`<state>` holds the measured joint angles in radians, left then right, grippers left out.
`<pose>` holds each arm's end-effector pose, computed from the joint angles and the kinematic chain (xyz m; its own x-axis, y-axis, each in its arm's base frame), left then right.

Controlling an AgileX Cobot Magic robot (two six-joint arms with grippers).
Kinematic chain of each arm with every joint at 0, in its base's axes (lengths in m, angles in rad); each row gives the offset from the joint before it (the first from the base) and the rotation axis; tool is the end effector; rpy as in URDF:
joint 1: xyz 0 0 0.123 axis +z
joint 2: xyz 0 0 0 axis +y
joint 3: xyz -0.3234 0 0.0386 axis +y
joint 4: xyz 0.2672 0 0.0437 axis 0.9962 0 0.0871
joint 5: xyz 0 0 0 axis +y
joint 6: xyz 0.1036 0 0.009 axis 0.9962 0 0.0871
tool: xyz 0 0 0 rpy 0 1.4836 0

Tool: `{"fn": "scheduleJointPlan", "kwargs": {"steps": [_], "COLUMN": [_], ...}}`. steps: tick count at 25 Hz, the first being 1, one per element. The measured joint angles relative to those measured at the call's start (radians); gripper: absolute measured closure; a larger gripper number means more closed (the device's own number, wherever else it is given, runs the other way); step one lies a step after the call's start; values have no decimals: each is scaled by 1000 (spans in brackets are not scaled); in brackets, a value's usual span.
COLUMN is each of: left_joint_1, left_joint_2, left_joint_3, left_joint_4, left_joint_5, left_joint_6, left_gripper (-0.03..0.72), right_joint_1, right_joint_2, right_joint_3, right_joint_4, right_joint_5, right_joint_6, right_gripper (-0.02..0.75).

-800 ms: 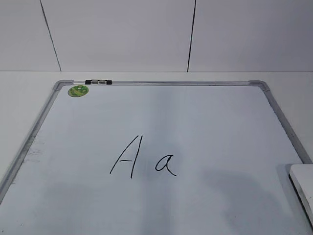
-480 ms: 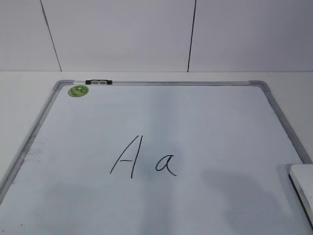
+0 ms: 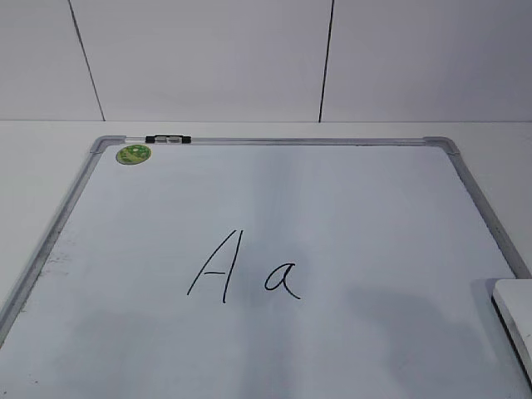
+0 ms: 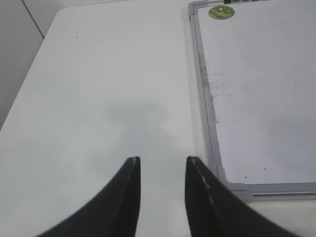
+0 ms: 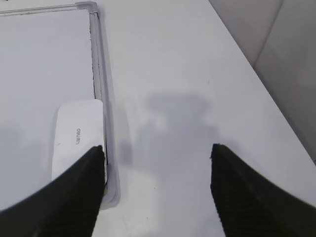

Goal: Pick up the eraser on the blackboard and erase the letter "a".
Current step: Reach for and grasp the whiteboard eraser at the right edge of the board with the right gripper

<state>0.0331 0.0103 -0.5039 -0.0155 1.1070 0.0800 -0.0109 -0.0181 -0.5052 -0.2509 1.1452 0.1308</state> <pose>-0.0184 -0.0021 0.2777 -0.5021 0.0564 -0.8629 0.0156 0.9983 0.0562 -0.0270 -0.0232 0.2765 -0.4937 0.0301 -0.8691 0.2191 0.9715 -0.0908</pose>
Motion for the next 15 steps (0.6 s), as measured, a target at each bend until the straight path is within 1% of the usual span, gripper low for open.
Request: {"fn": "scheduleJointPlan", "kwargs": {"steps": [6,10,15], "left_joint_1": [0,0,0], "left_joint_2": [0,0,0], "left_joint_3": [0,0,0], "left_joint_4": [0,0,0], "left_joint_5": [0,0,0], "left_joint_6": [0,0,0], "left_gripper": [453,454,454], "right_joint_1": [0,0,0], "right_joint_2": [5,96,249], "right_joint_3": [-31,-49,-92], "right_joint_4": [21,37,137], "right_joint_5": [-75,-123,-170], "right_joint_6": [-17,-21,-109], "right_gripper": [197,197,197]}}
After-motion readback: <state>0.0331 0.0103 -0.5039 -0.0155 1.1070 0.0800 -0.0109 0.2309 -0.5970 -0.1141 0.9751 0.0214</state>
